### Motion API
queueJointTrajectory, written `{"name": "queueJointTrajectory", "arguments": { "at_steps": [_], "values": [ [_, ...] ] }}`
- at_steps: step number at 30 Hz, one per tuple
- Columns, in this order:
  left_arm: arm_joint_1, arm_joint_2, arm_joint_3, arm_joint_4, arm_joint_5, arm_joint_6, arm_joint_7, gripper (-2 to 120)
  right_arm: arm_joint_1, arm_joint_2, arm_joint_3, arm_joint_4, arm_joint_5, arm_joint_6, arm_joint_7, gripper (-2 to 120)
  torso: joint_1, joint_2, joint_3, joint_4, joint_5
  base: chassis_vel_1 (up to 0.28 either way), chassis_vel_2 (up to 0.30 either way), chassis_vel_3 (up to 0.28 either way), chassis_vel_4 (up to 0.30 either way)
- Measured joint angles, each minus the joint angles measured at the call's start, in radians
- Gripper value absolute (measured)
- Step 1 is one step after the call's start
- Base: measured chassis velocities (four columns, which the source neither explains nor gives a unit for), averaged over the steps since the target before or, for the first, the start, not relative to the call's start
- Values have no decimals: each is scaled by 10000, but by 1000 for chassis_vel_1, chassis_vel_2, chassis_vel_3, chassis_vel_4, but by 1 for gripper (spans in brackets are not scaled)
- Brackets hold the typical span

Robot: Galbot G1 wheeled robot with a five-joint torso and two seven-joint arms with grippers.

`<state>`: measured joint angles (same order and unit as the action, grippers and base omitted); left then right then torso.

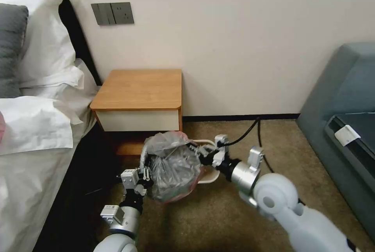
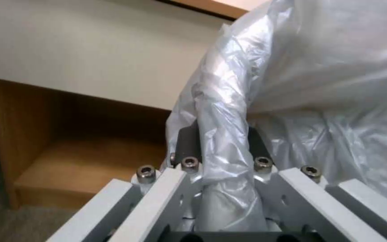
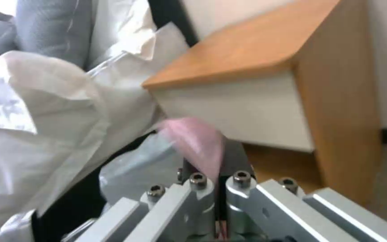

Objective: Pick up the garbage bag from the table and place it over the trash can.

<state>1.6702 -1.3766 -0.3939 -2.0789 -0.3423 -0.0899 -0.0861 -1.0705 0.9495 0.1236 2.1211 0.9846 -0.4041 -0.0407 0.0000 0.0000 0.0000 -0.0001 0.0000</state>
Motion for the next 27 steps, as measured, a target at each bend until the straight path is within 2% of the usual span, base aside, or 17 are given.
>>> {"name": "queueJointTrajectory", "arguments": {
  "at_steps": [5,11,13,19,20,23,24,26,27],
  "values": [
    [35,-78,43,-17,11,24,34,7,991,-389,3,-292,694,-701,459,0,0,0,0,-1,0,0,0,0,0],
    [98,-144,100,-76,31,-127,259,7,2600,-730,-869,-1061,1354,-1754,1192,0,0,0,1,3,0,0,0,0,0],
    [124,-204,80,-76,-36,-286,435,7,3190,-888,-1115,-1235,1782,-2335,1807,0,0,0,0,2,0,0,0,0,0],
    [163,-355,55,-90,-273,-390,569,7,3553,-1164,-1062,-1232,2399,-3255,2479,0,0,0,1,0,0,0,0,0,0],
    [169,-392,54,-89,-288,-395,574,7,3528,-1214,-979,-1168,2731,-3310,2631,2,0,0,1,-1,0,0,0,0,0],
    [165,-438,35,-59,-309,-397,575,7,3326,-1185,-632,-960,4338,-3327,4025,17,0,0,1,0,0,0,0,0,0],
    [165,-438,35,-59,-309,-397,575,7,3326,-1185,-632,-960,4338,-3327,4025,17,0,0,1,0,0,0,0,0,0],
    [151,-441,6,-55,-400,-376,575,7,3079,-1218,-255,-857,5168,-3328,4653,28,0,0,1,0,1,0,0,0,0],
    [151,-441,6,-55,-400,-376,575,7,3079,-1218,-255,-857,5168,-3328,4653,28,0,0,1,0,1,0,0,0,0]
  ]
}}
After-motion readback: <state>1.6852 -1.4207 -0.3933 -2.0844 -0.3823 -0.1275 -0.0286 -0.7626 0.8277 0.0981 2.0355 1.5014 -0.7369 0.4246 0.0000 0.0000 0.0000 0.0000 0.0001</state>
